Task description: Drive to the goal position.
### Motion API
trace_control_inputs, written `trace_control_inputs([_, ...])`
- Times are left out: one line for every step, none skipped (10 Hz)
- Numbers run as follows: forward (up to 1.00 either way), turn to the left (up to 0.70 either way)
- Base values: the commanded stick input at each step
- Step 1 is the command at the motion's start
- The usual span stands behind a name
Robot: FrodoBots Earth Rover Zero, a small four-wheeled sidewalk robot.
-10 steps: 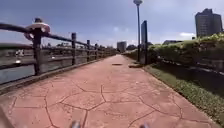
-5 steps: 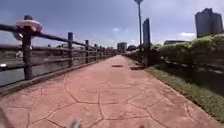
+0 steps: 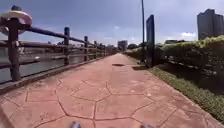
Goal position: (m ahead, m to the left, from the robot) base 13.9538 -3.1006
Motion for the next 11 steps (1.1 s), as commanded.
trace_control_inputs([0.70,-0.35])
trace_control_inputs([0.70,-0.29])
trace_control_inputs([0.70,-0.06])
trace_control_inputs([0.70,0.00])
trace_control_inputs([0.70,0.00])
trace_control_inputs([0.70,0.00])
trace_control_inputs([0.70,0.00])
trace_control_inputs([0.70,0.00])
trace_control_inputs([0.70,0.00])
trace_control_inputs([0.70,0.00])
trace_control_inputs([0.70,0.00])
